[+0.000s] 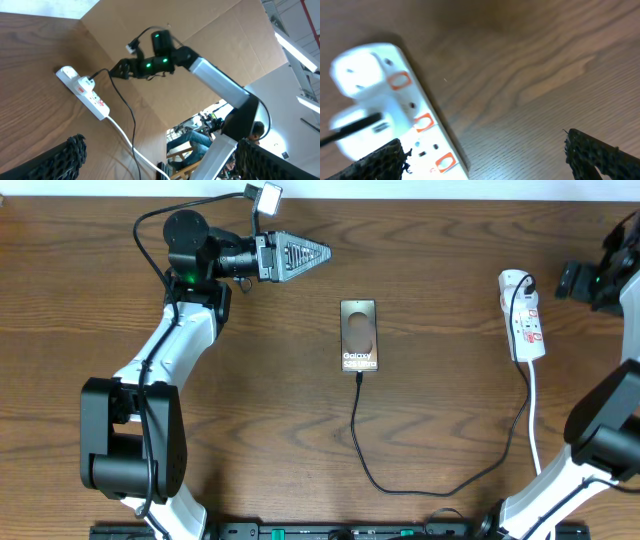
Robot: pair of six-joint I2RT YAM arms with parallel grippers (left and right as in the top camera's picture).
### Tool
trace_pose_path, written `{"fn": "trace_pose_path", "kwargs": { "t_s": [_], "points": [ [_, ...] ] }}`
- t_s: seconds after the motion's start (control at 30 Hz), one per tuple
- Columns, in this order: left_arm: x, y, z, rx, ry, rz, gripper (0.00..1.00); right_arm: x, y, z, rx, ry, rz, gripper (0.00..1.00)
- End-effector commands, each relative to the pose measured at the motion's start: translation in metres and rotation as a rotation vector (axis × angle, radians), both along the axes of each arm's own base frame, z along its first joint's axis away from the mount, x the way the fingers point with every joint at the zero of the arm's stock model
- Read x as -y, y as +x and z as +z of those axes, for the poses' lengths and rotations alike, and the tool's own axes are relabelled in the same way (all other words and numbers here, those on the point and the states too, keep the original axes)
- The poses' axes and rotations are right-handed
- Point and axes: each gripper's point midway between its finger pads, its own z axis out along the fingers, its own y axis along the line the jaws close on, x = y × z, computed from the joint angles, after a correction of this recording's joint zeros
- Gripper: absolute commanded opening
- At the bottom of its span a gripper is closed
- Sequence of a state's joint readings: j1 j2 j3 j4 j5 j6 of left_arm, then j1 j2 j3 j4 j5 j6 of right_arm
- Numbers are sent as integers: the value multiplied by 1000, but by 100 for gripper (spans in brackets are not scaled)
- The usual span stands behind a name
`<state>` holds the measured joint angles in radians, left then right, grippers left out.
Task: Plug charger to phone and switch on socket
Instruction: 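Press the orange switch on the power strip with the right gripper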
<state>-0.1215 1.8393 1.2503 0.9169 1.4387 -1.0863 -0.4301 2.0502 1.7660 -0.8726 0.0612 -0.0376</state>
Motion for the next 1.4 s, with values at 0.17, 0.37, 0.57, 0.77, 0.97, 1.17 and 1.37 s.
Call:
{"fn": "trace_pose_path", "kwargs": {
  "t_s": [0.17, 0.37, 0.57, 0.77, 0.97, 1.17, 1.37],
  "points": [
    [-1, -5, 9, 45, 1, -11, 96, 1, -9, -63, -121, 73, -2, 99],
    [-1, -5, 9, 45, 1, -11, 96, -5, -4, -93, -135, 127, 13, 99],
    [-1, -5, 9, 45, 1, -11, 96, -10, 3, -102, -109, 168, -11, 99],
    [-1, -5, 9, 45, 1, -11, 96, -24, 3, -105, -108, 247, 9, 99],
    [-1, -5, 9, 45, 1, -11, 96, -29, -6, -108, -144, 264, 5, 99],
    [-1, -5, 9, 45, 1, -11, 96, -31, -10, -117, -151, 269, 6, 99],
    [-1, -5, 9, 45, 1, -11, 96, -31, -8, -125, -129, 261, 9, 99]
  ]
}}
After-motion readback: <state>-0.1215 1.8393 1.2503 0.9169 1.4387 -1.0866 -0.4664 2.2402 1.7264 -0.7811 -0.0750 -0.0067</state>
